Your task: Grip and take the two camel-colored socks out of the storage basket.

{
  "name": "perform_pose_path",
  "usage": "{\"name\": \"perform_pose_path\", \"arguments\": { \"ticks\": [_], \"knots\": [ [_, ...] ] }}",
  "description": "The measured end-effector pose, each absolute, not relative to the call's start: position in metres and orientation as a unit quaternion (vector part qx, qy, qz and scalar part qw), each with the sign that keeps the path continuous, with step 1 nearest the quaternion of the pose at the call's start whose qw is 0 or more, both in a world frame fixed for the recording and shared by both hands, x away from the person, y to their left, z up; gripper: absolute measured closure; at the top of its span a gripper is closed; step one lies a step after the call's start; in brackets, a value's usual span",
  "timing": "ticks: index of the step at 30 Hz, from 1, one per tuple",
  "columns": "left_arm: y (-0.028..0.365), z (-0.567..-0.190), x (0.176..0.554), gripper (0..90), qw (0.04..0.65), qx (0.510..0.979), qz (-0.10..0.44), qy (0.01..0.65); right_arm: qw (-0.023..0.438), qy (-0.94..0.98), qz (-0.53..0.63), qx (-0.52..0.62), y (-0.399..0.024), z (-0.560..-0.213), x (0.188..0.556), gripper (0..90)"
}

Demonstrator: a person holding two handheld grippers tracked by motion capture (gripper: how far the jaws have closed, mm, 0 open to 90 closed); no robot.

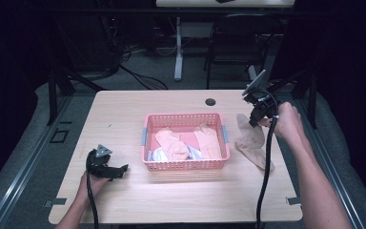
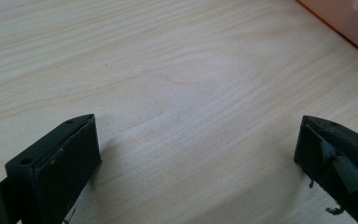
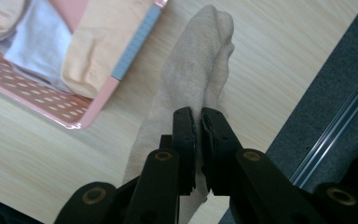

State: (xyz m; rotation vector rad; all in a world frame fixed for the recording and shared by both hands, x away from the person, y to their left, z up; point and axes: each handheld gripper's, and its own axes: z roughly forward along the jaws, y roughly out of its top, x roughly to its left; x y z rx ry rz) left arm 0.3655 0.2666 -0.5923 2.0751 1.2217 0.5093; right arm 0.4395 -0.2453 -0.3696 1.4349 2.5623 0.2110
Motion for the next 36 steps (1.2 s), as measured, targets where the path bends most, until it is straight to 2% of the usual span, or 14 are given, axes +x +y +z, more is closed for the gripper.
{"name": "perform_pose_path", "arguments": {
  "ticks": [12, 24, 28, 30, 32, 34, 36],
  "knots": [
    [0.267, -0.592, 0.365, 0.0, 0.334, 0.795, 0.195, 0.468, 0.077, 0.842, 0.068, 0.53, -0.284, -0.41, 0.439, 83.2],
    [0.267, -0.592, 0.365, 0.0, 0.333, 0.795, 0.195, 0.468, 0.042, 0.834, 0.059, 0.547, -0.292, -0.462, 0.446, 83.3],
    [0.267, -0.592, 0.365, 0.0, 0.333, 0.795, 0.195, 0.468, 0.027, 0.831, 0.055, 0.553, -0.294, -0.478, 0.449, 77.5],
    [0.267, -0.592, 0.365, 0.0, 0.333, 0.795, 0.195, 0.468, 0.028, 0.828, 0.056, 0.558, -0.295, -0.484, 0.447, 67.4],
    [0.267, -0.592, 0.365, 0.0, 0.333, 0.795, 0.195, 0.468, 0.027, 0.827, 0.057, 0.558, -0.295, -0.486, 0.446, 61.4],
    [0.267, -0.592, 0.365, 0.0, 0.333, 0.795, 0.195, 0.468, 0.03, 0.824, 0.066, 0.563, -0.297, -0.486, 0.442, 50.2],
    [0.267, -0.592, 0.365, 0.0, 0.333, 0.795, 0.195, 0.468, 0.03, 0.82, 0.08, 0.565, -0.299, -0.483, 0.438, 44.6]
  ]
}}
